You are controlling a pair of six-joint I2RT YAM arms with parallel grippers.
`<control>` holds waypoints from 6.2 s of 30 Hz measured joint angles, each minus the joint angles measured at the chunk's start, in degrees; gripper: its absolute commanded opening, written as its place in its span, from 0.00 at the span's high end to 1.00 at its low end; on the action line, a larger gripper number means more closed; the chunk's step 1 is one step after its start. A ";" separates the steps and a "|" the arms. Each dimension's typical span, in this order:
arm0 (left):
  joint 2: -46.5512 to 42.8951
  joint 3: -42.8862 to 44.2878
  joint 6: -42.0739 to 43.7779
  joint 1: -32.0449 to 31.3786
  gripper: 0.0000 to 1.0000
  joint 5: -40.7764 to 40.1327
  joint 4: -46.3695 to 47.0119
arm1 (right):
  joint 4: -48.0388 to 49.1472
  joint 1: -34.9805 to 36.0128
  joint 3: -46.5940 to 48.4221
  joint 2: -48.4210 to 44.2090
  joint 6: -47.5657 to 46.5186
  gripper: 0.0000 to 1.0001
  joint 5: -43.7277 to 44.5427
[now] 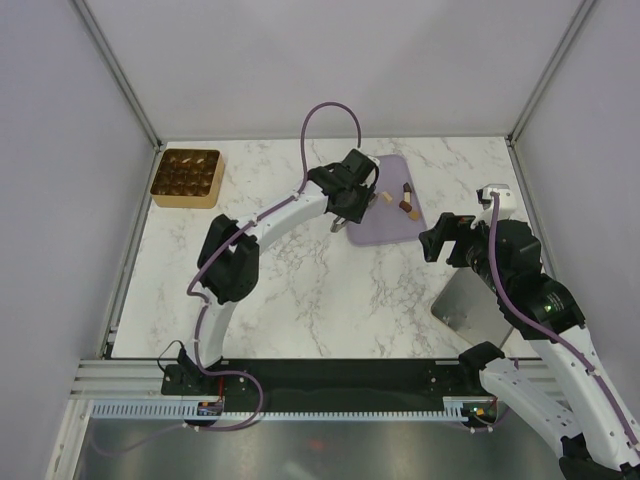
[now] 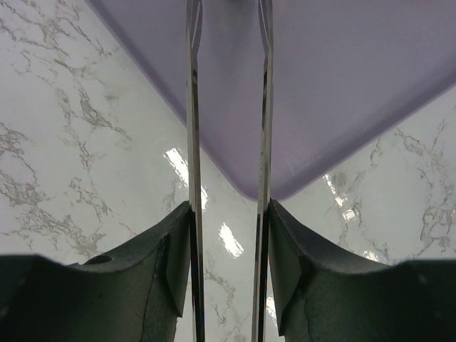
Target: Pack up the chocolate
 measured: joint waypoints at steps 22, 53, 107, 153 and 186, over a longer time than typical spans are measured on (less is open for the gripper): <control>4.81 3.93 -0.09 0.00 0.56 -0.42 0.63 | 0.00 0.00 0.00 0.00 -0.13 0.02 0.46; -20.65 -6.32 -0.61 32.20 0.62 0.81 -5.86 | 0.28 0.00 0.00 0.74 1.14 0.02 -1.84; -5.97 0.37 0.26 48.28 0.49 -2.32 -5.05 | 2.01 0.00 -0.02 4.76 0.09 0.03 -1.49; -6.54 -9.25 6.21 0.09 0.46 5.99 11.85 | -3.19 0.00 2.64 -0.68 1.07 0.02 -1.49; 4.09 -5.18 8.96 -0.74 0.61 4.02 15.61 | -3.19 0.00 2.78 -0.72 0.55 0.02 0.44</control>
